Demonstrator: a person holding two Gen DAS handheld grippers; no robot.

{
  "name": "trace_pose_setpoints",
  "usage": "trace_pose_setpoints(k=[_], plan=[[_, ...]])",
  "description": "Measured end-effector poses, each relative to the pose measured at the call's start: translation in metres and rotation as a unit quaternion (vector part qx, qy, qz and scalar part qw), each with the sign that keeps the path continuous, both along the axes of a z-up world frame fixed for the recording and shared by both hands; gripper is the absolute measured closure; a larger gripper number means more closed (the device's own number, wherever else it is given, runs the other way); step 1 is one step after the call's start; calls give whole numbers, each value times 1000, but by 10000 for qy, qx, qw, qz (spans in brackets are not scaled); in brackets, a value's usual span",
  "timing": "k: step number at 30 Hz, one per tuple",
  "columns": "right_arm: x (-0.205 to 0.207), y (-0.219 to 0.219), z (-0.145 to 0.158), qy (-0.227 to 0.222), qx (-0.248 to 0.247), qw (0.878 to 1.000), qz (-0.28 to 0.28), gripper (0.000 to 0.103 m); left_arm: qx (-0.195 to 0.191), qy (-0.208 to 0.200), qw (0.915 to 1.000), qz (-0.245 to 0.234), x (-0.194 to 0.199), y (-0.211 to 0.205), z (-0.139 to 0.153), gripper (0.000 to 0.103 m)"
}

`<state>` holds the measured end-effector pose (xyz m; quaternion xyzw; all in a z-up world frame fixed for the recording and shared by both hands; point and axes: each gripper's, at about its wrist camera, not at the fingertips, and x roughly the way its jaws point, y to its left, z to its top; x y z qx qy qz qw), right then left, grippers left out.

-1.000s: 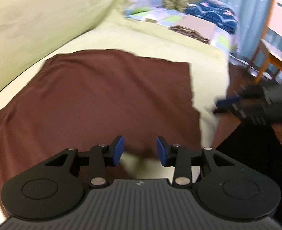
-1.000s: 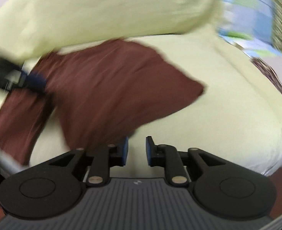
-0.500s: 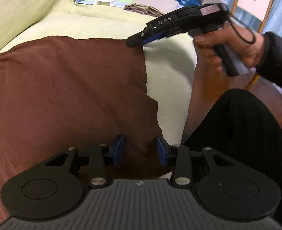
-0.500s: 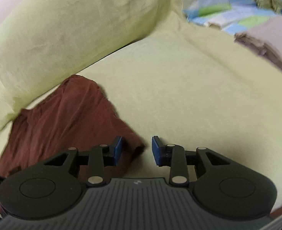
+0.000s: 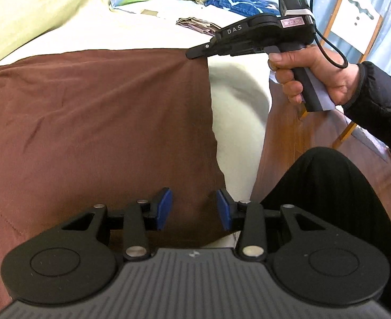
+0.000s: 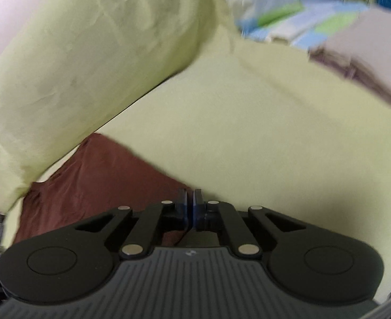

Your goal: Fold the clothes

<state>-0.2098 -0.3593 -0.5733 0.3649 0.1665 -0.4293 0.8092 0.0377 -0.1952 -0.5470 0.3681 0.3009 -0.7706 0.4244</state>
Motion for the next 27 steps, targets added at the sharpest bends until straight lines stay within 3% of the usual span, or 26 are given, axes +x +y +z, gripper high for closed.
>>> trace_pose_setpoints(k=[3, 6, 11, 17, 20, 24, 27], plan=[[11, 2, -5, 423, -45, 9991, 86, 98, 96, -4, 9999, 47, 5, 10, 5, 59], [6, 11, 2, 443, -286, 9984, -211, 80, 61, -71, 9997, 244, 18, 26, 14, 59], [7, 39, 19, 416, -737, 9960, -289, 79, -154, -175, 9926, 1190, 70, 53, 33, 59], [61, 85, 28, 239, -810, 9936, 748, 79, -453, -350, 9851, 1623, 95, 49, 46, 59], [104, 103, 26, 270, -783, 9849, 1521, 79, -536, -300, 9836, 1695, 107, 54, 53, 58], [155, 109, 25, 201, -712, 9741, 2137, 79, -540, -169, 9852, 1615, 119, 68, 59, 56], [194, 110, 28, 340, -815, 9646, 2484, 79, -498, -420, 9831, 1713, 127, 81, 58, 54]])
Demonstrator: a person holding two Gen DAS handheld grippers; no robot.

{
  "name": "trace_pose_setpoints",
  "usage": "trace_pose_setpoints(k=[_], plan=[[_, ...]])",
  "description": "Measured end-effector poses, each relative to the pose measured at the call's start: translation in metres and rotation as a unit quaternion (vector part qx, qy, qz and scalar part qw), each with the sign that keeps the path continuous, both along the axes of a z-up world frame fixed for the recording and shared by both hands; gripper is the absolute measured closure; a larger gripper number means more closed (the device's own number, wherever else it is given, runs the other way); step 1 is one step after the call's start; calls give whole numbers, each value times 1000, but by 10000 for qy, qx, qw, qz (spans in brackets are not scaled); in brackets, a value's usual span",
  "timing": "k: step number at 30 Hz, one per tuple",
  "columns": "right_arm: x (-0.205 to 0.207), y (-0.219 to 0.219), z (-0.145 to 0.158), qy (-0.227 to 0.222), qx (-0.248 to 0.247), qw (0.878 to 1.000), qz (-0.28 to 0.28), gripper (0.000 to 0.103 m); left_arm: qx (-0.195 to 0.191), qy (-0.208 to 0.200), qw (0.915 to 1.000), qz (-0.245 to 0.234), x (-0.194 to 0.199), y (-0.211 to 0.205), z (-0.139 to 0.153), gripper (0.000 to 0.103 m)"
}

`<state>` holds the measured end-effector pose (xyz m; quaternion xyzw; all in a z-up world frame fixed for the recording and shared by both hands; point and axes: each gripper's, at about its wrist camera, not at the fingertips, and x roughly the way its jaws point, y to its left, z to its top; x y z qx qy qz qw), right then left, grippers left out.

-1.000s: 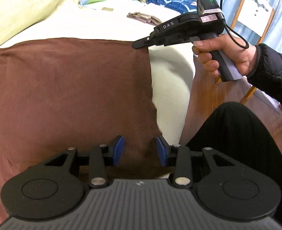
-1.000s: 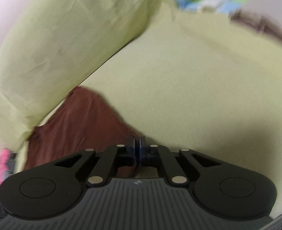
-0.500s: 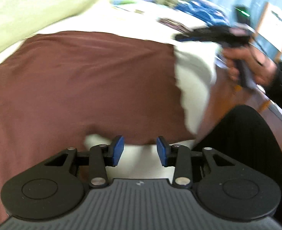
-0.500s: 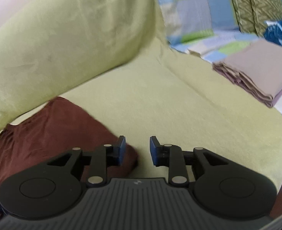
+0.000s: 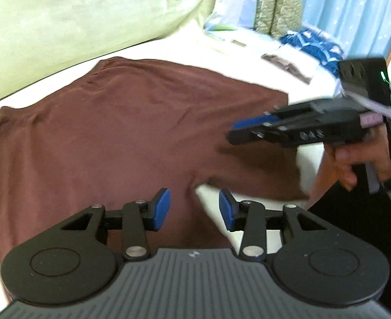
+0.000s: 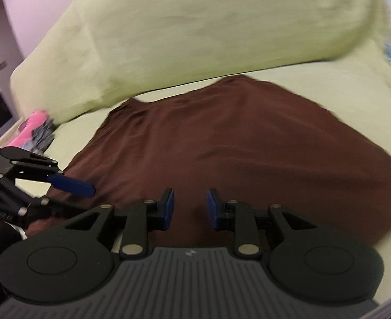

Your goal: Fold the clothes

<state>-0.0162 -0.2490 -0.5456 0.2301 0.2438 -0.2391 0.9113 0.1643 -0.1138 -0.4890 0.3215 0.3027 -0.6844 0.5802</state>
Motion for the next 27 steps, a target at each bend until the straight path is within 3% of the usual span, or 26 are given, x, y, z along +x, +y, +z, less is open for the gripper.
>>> trace_pose_setpoints(k=[2, 6, 9, 12, 16, 20, 24, 27], plan=[[22, 6, 1, 153, -166, 9994, 266, 79, 162, -185, 9995, 189, 10, 8, -7, 54], [55, 29, -7, 907, -658, 9895, 911, 79, 254, -303, 9984, 395, 28, 22, -12, 54], [50, 52, -6, 1359, -1062, 9779, 1183, 79, 204, -208, 9982, 518, 40, 30, -11, 54], [36, 64, -1, 1588, -1087, 9735, 1235, 80, 138, -188, 9981, 562, 46, 35, -11, 54], [26, 65, 15, 1390, -1032, 9804, 945, 80, 28, -110, 9981, 607, 51, 39, -10, 52], [43, 65, 27, 1140, -1094, 9831, 922, 80, 82, -193, 9976, 656, 57, 38, -12, 52], [64, 68, 11, 1427, -1076, 9774, 1129, 80, 79, -248, 9971, 713, 65, 44, -8, 52], [54, 77, 3, 1579, -1066, 9748, 1157, 80, 12, -194, 9969, 765, 74, 50, -2, 52]])
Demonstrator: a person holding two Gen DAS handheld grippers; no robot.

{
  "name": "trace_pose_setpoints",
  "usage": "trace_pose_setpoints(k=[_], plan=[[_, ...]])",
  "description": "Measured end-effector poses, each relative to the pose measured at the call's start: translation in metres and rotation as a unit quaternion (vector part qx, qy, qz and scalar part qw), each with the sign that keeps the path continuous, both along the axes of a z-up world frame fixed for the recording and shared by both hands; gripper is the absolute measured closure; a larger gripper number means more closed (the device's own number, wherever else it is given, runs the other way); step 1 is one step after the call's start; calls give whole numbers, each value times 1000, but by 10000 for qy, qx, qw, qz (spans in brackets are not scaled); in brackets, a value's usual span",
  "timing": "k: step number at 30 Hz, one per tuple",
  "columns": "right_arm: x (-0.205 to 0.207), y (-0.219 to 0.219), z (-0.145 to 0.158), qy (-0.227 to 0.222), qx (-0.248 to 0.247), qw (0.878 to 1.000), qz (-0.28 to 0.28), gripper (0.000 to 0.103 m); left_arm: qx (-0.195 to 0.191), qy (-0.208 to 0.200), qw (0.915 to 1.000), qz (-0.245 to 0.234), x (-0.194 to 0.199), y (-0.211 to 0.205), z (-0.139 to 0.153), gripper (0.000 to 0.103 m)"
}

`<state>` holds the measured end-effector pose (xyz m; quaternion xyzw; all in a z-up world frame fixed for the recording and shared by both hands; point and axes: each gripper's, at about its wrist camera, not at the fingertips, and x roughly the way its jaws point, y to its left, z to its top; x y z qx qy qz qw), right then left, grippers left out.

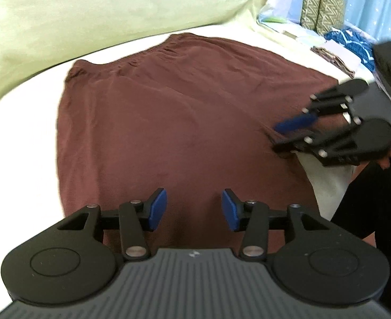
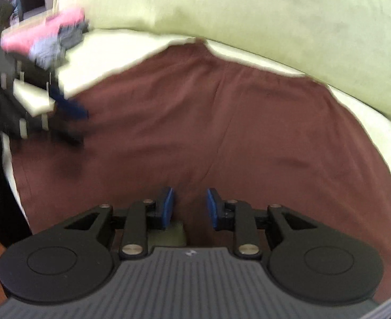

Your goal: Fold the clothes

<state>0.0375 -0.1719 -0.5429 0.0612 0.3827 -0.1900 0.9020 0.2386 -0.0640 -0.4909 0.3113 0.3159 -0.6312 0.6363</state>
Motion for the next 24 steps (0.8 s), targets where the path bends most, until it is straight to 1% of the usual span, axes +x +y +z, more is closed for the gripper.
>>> trace_pose_setpoints(k=[2, 5, 8, 10, 15, 17, 18, 19, 24], plan=[[-10, 1, 5, 48, 185, 9998, -64, 79, -69, 27, 10000, 62, 14, 2, 7, 52], [-14, 0, 18, -133, 162, 9996, -191, 79, -140, -215, 9996, 112, 29, -5, 15, 51], [-10, -6, 33, -429, 95, 9983, -389, 76, -198, -266, 9993, 192, 43, -17, 19, 51], [-2, -9, 38, -560, -38, 9972, -504, 75, -221, -303, 9989, 296, 54, -27, 21, 51], [16, -16, 40, -687, -3, 9958, -602, 73, -204, -482, 9979, 384, 64, -46, 21, 49], [22, -19, 40, -698, -14, 9957, -601, 69, -272, -369, 9981, 416, 68, -50, 19, 47], [25, -20, 40, -700, -21, 9957, -612, 64, -321, -326, 9980, 433, 69, -51, 18, 46], [28, -22, 39, -706, -34, 9955, -634, 62, -358, -299, 9979, 458, 70, -53, 16, 45], [36, -32, 42, -781, -88, 9941, -750, 61, -450, -221, 9973, 532, 73, -68, 6, 45]])
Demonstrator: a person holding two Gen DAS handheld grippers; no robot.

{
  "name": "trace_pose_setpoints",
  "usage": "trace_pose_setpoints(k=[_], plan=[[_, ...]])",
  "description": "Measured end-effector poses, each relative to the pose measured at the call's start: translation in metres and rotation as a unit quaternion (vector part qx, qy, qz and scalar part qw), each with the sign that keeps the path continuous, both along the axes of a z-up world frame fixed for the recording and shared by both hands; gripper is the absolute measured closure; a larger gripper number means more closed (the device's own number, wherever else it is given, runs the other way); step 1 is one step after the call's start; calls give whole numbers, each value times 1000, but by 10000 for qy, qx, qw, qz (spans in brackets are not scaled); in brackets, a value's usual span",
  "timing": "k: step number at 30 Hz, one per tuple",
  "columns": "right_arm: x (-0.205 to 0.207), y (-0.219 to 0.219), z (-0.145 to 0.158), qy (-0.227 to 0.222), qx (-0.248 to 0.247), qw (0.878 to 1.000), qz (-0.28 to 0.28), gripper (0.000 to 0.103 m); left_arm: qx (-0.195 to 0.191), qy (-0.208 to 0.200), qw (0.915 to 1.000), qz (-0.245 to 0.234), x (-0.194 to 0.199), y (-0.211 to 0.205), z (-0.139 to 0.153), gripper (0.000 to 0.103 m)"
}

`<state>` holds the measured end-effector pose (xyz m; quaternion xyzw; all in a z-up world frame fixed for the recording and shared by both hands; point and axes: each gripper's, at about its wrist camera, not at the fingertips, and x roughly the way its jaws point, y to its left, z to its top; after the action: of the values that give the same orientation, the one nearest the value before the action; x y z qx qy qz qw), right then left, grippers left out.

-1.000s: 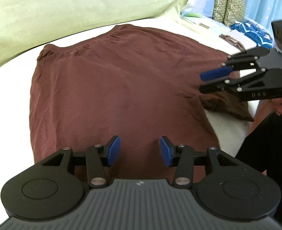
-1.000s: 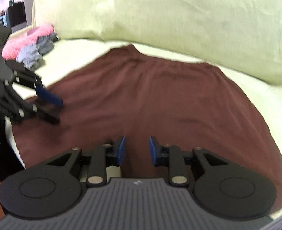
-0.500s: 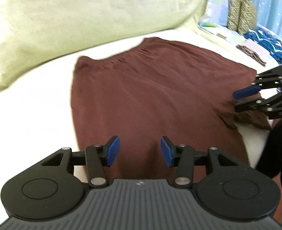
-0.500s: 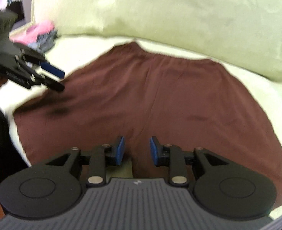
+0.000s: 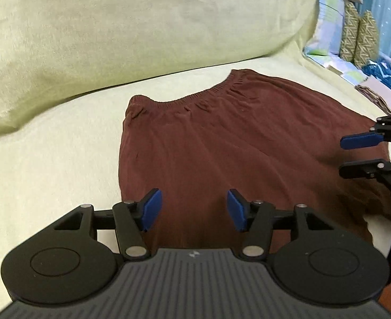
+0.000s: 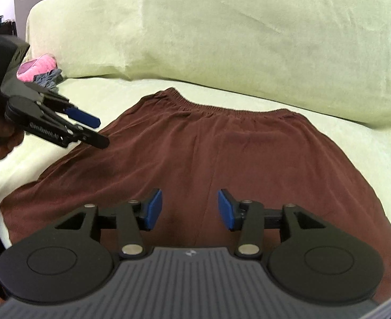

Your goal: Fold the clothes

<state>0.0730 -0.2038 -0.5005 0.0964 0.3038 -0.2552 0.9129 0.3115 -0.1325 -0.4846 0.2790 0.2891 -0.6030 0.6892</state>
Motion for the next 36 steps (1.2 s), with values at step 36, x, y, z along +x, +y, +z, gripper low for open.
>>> trace_pose_setpoints(k=[36], plan=[[82, -124, -58, -616, 681, 9941, -569, 59, -434, 587, 9972, 130, 68, -61, -36, 45]])
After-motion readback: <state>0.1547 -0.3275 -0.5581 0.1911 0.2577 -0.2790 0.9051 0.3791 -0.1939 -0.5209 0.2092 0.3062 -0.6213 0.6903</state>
